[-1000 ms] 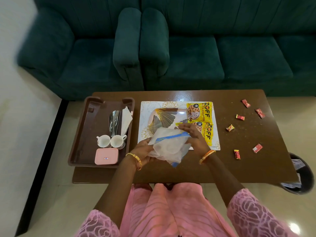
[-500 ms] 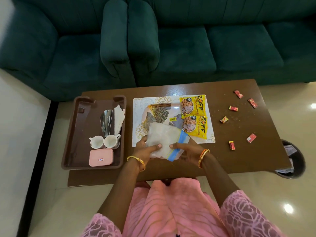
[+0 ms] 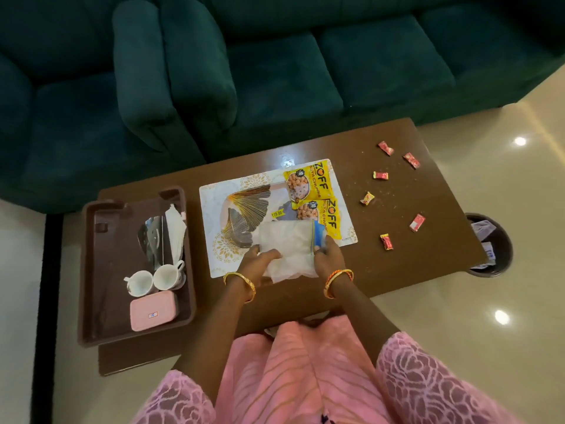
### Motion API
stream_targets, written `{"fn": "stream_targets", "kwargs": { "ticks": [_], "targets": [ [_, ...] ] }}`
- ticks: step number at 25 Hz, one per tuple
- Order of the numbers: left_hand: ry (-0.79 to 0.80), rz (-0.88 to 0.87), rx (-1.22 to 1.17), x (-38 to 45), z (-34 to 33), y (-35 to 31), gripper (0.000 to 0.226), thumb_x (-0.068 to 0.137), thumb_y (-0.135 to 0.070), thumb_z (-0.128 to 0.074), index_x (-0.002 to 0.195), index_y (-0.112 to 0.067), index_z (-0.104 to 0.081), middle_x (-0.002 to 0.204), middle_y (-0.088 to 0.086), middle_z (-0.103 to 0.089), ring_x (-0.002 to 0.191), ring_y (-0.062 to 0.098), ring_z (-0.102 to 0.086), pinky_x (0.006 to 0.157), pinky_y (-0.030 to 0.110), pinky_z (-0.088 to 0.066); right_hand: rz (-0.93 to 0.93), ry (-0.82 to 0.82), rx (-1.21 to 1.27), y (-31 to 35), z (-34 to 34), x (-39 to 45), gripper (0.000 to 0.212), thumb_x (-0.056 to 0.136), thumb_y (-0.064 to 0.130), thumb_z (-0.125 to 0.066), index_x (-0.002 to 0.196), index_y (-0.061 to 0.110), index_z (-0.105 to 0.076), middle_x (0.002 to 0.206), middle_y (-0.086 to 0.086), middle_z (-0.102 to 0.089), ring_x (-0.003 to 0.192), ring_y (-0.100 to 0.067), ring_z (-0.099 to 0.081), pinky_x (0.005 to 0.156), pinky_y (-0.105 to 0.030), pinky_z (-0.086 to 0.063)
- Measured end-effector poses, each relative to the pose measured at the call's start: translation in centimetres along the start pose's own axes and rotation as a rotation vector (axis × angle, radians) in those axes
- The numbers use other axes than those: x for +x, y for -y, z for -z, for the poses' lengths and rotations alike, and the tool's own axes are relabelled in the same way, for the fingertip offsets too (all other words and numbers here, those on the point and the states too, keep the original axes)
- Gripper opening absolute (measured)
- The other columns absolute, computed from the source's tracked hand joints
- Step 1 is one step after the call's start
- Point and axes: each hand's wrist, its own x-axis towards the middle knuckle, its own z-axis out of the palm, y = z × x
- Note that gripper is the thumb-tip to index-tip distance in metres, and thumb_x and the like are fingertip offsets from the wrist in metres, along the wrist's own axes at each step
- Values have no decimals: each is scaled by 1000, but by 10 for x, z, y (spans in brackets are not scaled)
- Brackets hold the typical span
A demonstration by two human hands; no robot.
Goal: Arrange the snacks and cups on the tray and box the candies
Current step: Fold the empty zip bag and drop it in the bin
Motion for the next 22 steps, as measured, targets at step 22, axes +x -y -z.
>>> {"fn": "stream_targets", "kwargs": {
  "ticks": [22],
  "targets": [
    [88,-173,595,114,-521,10,36,88,-20,-56,121,-7,-48,107,15,-62,101,34,-59,89,40,-50,-453,-361,1132,-168,413,174,41,76,-12,-63,112,2,-50,112,-19,-58,88,-30,-62,65,-35,-61]
  ]
}}
